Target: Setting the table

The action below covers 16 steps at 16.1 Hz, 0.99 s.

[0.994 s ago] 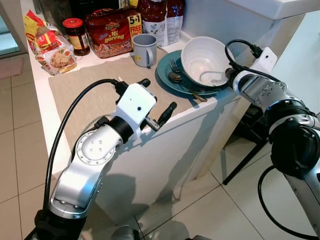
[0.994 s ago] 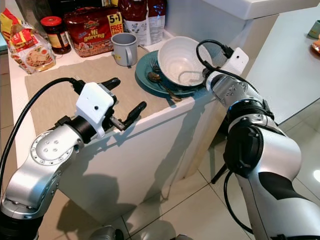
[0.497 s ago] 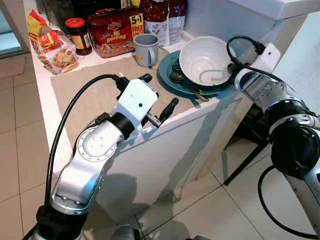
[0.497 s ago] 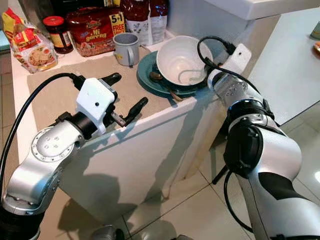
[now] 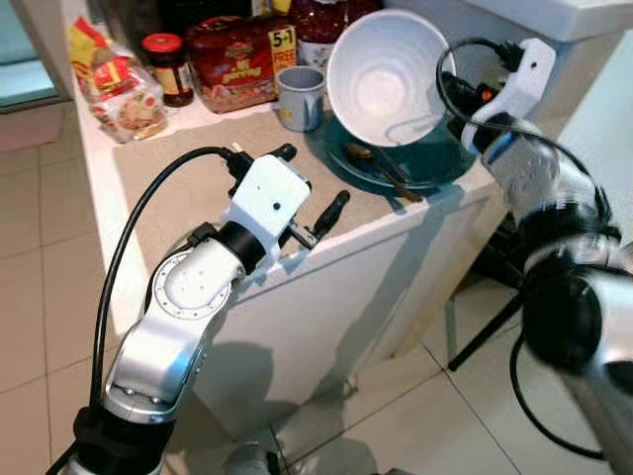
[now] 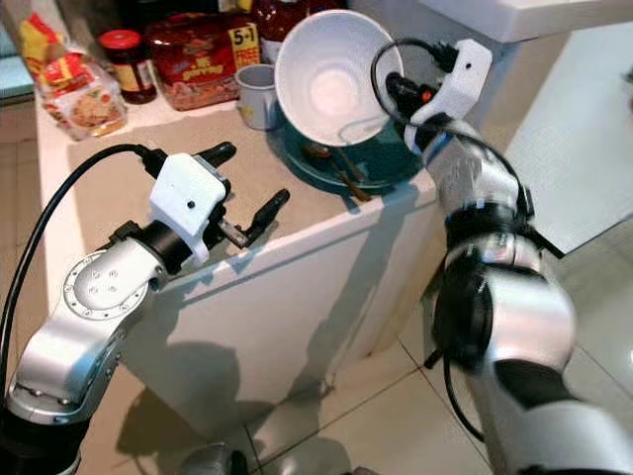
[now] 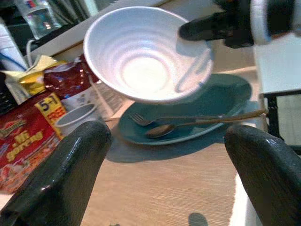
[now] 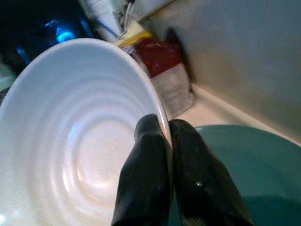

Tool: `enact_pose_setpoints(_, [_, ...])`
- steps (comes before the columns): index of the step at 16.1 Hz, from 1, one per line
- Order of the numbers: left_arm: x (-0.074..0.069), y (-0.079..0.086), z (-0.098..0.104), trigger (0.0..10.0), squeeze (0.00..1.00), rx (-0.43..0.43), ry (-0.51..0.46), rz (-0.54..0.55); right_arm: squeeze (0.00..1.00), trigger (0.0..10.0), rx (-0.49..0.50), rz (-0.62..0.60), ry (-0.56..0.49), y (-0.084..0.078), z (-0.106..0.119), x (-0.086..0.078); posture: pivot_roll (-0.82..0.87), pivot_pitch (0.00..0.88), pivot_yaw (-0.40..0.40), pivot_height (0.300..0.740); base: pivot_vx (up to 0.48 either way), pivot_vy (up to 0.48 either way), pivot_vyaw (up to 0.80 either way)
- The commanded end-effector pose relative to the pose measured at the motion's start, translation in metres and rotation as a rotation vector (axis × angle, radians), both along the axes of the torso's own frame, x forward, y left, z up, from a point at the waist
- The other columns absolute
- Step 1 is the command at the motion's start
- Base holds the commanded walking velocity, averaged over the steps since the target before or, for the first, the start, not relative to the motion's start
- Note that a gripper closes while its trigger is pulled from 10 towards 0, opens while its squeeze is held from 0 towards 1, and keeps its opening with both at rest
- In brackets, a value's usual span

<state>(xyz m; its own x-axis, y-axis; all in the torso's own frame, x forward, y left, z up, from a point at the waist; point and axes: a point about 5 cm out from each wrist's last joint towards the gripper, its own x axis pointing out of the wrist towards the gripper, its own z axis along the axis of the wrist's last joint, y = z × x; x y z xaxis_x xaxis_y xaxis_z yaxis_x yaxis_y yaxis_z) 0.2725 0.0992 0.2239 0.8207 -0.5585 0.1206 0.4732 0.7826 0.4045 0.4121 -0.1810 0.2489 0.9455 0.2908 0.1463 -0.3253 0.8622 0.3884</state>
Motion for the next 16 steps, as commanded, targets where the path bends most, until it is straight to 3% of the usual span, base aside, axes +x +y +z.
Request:
enact_pose_setpoints(1, [0.005,0.008,-0.001,10.0,0.0,-0.021,-0.003,0.073,0.0,0.0,-0.01,0.049,-0.136,0.0,0.021,-0.014,0.08,0.009,0.005,0.74,0.0,0.0,0.0])
enact_pose_setpoints(2, [0.006,0.01,-0.001,10.0,0.0,-0.028,-0.002,0.092,0.0,0.0,-0.023,0.058,-0.159,0.0,0.022,-0.019,0.08,0.01,0.006,0.74,0.0,0.0,0.0])
enact_pose_setpoints(4, [0.009,0.02,-0.004,10.0,0.0,-0.05,0.001,0.18,0.0,0.0,-0.069,0.07,-0.243,0.006,0.024,-0.053,0.07,0.022,0.014,0.74,0.0,0.0,0.0])
enact_pose_setpoints(6, [0.007,0.024,-0.003,10.0,0.0,-0.102,0.006,0.196,0.0,0.0,-0.088,0.068,-0.301,0.009,0.024,-0.082,0.07,0.03,0.014,0.74,0.0,0.0,0.0])
enact_pose_setpoints(7, [0.002,0.022,-0.003,10.0,0.0,-0.149,0.007,0.167,0.0,2.5,-0.108,0.057,-0.317,0.009,0.018,-0.102,0.07,0.032,0.012,0.74,0.0,0.0,0.0])
enact_pose_setpoints(8, [-0.002,0.021,-0.003,10.0,0.0,-0.193,0.009,0.155,0.0,5.8,-0.12,0.053,-0.311,0.01,0.013,-0.119,0.06,0.037,0.006,0.74,0.0,0.0,0.0])
enact_pose_setpoints(9, [-0.007,0.024,-0.011,10.0,0.0,-0.244,0.05,0.177,0.0,10.0,-0.195,0.046,-0.316,0.017,0.0,-0.143,0.06,0.039,0.003,0.74,0.0,0.0,0.0])
enact_pose_setpoints(10, [-0.011,0.027,-0.022,10.0,0.0,-0.255,0.081,0.2,0.0,10.0,-0.275,0.053,-0.272,0.025,-0.026,-0.161,0.05,0.04,-0.002,0.74,0.0,0.0,0.0])
enact_pose_setpoints(11, [-0.012,0.027,-0.024,10.0,0.0,-0.253,0.086,0.206,0.0,10.0,-0.291,0.052,-0.255,0.026,-0.033,-0.165,0.05,0.04,-0.002,0.74,0.0,0.0,0.0])
enact_pose_setpoints(13, [-0.017,0.036,-0.045,10.0,0.0,-0.225,0.122,0.258,0.0,10.0,-0.328,-0.018,-0.125,0.029,-0.074,-0.179,0.05,0.044,-0.006,0.74,0.0,0.0,0.0])
enact_pose_setpoints(15, [-0.02,0.044,-0.057,10.0,0.0,-0.214,0.153,0.29,0.0,10.0,-0.288,-0.071,-0.055,0.028,-0.088,-0.184,0.06,0.043,-0.01,0.74,0.0,-0.202,0.0])
enact_pose_setpoints(16, [-0.024,0.047,-0.06,10.0,0.0,-0.209,0.155,0.298,0.0,10.0,-0.336,-0.066,-0.083,0.03,-0.087,-0.187,0.06,0.044,-0.013,0.74,0.0,-0.48,0.0])
